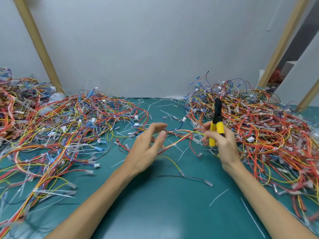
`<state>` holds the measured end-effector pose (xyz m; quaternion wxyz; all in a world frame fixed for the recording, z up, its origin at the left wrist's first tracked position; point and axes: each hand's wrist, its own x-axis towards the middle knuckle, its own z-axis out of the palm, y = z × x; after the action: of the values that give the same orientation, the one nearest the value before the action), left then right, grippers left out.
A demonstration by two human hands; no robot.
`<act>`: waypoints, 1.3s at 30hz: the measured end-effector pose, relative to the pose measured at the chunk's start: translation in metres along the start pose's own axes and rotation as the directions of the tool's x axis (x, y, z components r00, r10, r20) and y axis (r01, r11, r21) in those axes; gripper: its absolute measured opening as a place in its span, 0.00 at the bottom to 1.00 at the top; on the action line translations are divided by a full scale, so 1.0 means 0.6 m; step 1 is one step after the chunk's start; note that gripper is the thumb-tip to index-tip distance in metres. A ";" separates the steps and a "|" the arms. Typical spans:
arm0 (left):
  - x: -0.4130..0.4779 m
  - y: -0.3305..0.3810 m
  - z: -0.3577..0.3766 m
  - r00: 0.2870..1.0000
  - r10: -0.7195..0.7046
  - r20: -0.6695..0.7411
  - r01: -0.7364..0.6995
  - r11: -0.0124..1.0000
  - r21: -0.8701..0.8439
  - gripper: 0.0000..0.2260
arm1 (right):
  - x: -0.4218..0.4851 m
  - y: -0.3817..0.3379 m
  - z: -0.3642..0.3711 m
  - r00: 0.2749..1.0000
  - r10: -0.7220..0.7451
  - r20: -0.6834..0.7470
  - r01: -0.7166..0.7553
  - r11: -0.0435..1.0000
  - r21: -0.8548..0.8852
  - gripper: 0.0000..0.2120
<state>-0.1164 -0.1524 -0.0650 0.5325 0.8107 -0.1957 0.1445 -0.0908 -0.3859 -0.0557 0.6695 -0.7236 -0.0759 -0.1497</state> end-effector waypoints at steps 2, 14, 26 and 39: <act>0.010 0.016 -0.027 0.999 -0.005 0.050 0.009 0.997 -0.082 0.18 | 0.000 -0.002 -0.006 0.999 0.009 -0.042 -0.006 0.998 0.069 0.08; -0.028 -0.038 -0.131 0.921 0.055 -0.385 0.072 0.949 0.307 0.05 | -0.002 0.010 -0.010 0.917 -0.353 -0.182 0.262 0.882 -0.392 0.08; -0.030 -0.059 -0.120 0.942 -0.129 0.310 -0.120 0.735 0.667 0.14 | -0.054 -0.013 0.049 0.747 -0.519 0.414 0.663 0.550 -0.508 0.15; -0.032 -0.009 -0.093 0.932 0.360 0.050 -0.297 0.676 0.675 0.08 | -0.042 0.003 0.038 0.750 -0.428 0.505 0.654 0.357 -0.667 0.14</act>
<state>-0.1320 -0.0962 -0.0561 0.1771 0.8917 -0.2491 0.3337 -0.1116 -0.3612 -0.0667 0.1539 -0.8903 -0.3154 -0.2901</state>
